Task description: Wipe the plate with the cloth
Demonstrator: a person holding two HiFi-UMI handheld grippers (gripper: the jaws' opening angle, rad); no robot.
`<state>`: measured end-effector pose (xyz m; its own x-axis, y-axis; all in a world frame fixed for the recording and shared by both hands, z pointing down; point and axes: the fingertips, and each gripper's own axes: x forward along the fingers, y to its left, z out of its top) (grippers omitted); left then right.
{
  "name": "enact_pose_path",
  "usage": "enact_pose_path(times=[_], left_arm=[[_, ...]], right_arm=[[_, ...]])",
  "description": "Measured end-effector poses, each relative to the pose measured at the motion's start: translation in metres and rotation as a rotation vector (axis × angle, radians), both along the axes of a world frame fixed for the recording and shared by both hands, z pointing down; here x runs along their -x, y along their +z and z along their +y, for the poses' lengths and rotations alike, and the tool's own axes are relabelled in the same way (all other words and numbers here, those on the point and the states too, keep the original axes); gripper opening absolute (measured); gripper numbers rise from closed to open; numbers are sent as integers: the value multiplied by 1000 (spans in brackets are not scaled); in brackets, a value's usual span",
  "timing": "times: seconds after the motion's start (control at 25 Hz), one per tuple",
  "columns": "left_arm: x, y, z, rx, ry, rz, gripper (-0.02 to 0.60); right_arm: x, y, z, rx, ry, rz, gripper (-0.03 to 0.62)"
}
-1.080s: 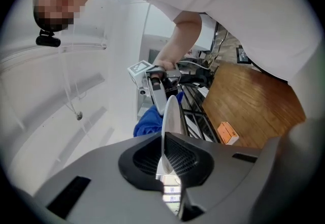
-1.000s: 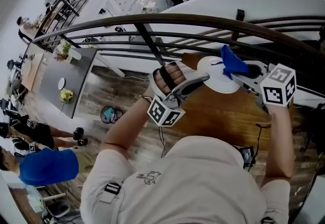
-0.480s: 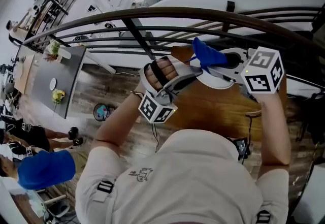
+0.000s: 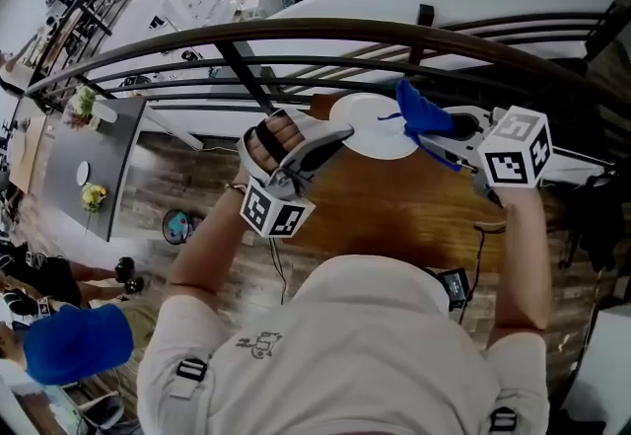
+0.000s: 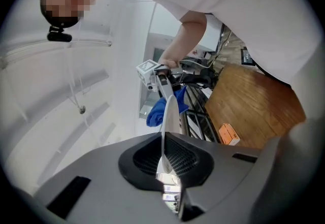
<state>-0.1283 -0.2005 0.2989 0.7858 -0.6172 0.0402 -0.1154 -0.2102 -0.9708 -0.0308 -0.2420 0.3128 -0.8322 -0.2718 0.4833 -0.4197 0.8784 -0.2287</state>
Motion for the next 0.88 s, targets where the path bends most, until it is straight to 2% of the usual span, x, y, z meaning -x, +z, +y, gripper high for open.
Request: enact_pose_path(times=[0.08, 0.16, 0.28, 0.4, 0.6, 0.8, 0.88], left_arm=[[4, -1, -7, 49, -24, 54, 17], [4, 3, -11, 133, -40, 125, 17], [-2, 19, -18, 326, -69, 235, 17], [-16, 39, -25, 524, -90, 311, 17], [-40, 88, -30, 883, -145, 519, 17], [-56, 146, -45, 1352, -245, 816, 17], [-63, 170, -46, 1476, -282, 900, 17]], right_arm=[[-18, 7, -4, 10, 70, -11, 127], [-33, 20, -2, 21, 116, -11, 127], [-43, 42, 9, 70, 131, -37, 127], [-50, 59, 14, 106, 148, -68, 127], [-66, 96, 19, 137, 204, -119, 127], [-79, 131, 32, 111, 218, -100, 127], [-82, 149, 36, 116, 218, -93, 127]])
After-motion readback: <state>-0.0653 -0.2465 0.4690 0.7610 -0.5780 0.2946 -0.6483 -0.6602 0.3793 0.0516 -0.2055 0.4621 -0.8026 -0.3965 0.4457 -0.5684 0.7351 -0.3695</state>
